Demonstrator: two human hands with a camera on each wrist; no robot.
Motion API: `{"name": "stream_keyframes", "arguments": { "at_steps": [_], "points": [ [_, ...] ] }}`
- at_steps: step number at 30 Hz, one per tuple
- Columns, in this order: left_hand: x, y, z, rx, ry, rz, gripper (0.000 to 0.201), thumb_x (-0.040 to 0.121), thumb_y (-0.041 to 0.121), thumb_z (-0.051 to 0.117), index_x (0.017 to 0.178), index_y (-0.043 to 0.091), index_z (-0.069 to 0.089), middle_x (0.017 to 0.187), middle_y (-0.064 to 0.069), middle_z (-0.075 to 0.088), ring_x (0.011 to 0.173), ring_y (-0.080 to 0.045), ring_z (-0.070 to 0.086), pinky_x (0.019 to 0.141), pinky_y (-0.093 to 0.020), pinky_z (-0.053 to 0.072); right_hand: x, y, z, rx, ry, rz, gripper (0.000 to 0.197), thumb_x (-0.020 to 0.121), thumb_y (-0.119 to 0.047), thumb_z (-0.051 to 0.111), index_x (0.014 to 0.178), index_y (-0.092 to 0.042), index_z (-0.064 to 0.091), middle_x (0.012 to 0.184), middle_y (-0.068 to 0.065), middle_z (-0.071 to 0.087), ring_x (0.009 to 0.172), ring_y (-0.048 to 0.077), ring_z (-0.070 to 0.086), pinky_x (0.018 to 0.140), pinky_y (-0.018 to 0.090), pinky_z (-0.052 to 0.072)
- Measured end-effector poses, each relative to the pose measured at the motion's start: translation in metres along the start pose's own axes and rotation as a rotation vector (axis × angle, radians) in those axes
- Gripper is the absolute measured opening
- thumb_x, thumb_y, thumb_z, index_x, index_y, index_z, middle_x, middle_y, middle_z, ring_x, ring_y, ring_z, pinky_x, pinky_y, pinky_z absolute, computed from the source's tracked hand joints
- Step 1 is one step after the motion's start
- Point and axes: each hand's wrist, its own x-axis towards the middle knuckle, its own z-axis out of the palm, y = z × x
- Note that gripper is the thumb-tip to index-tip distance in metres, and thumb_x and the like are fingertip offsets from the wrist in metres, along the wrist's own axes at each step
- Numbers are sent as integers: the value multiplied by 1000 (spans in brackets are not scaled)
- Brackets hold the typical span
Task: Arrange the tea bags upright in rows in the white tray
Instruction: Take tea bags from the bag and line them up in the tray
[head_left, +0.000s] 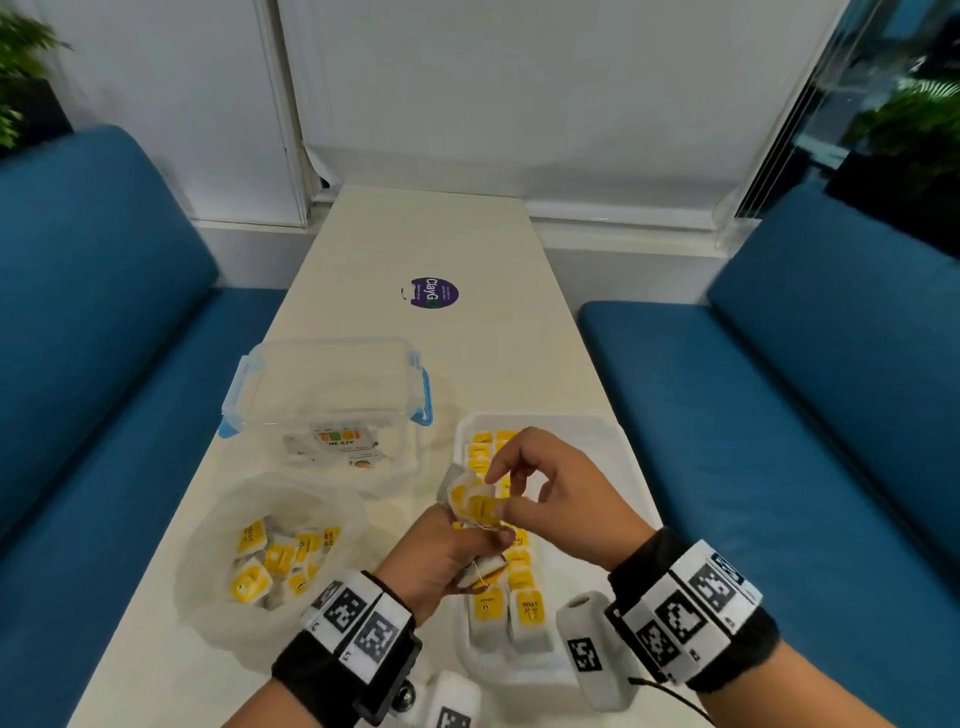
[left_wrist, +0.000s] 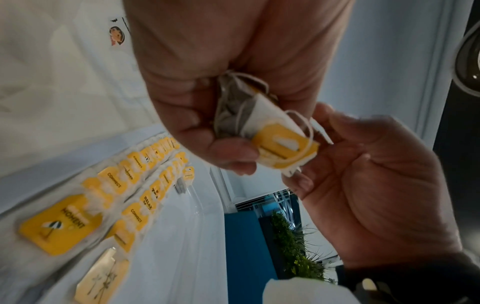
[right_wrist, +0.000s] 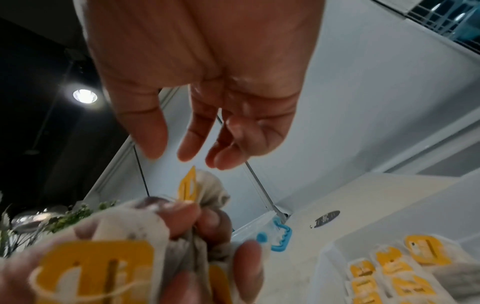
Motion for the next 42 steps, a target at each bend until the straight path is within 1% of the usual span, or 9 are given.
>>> {"name": "stream_keyframes", "arguments": {
  "at_steps": [5,10,13,16,21,29,36,39,42],
  "points": [
    [-1,-3,2,38,-48,85,16,57,10,66,59,26,68,58,4,57,58,-10,55,63,-26,47,-1,2,3,-144,-113,-24,24,74,-13,75,93,-24,65,92,-6,57,75,5,52,77,20,46],
    [0,-5,-2,74,-109,197,16,60,13,72,69,25,66,56,11,61,54,-1,57,61,-24,47,-1,2,7,-100,-122,17,15,76,-6,72,89,-14,68,85,-10,56,72,-1,51,71,12,45],
    [-2,-7,-3,5,-142,194,56,39,62,83,79,27,66,67,7,65,56,-2,59,51,-16,47,-1,0,5,-75,-144,48,19,78,-3,69,79,-21,64,85,-2,58,71,9,59,68,20,50],
    [-3,-6,0,-26,-77,62,90,51,89,43,106,19,62,68,0,64,42,0,53,42,-16,39,0,-1,5,-92,-157,38,27,78,-2,70,74,-26,58,82,-3,56,72,20,63,65,21,51],
    [2,-8,-6,-140,67,-80,51,93,57,25,104,21,58,74,-6,65,41,-7,50,44,-17,34,3,5,8,-53,-164,27,36,74,-2,75,67,-32,57,87,-2,58,74,4,55,74,21,50],
    [11,-4,-19,-325,114,-99,50,94,54,30,88,14,59,74,-8,62,38,-8,44,39,-15,26,5,15,-7,88,-2,37,29,71,-4,78,65,-27,60,83,-8,63,69,-2,49,63,7,39],
    [23,-10,-19,-249,144,-127,55,95,53,28,91,10,62,77,-7,63,37,-7,40,39,-14,28,49,70,-47,-184,364,378,20,85,1,57,92,-17,63,67,-9,54,64,1,50,54,8,36],
    [26,-14,-18,-247,145,-138,53,95,53,29,92,11,62,80,-8,63,36,-7,40,39,-14,28,67,99,-49,-186,324,539,14,82,-1,63,91,-11,68,82,0,60,81,16,56,69,22,42],
    [29,-16,-18,-239,147,-145,52,95,52,30,92,12,62,80,-7,64,38,-7,41,40,-16,29,78,118,-39,-135,163,633,15,83,-2,62,82,-17,64,85,2,61,82,19,57,64,30,50]
  ]
}}
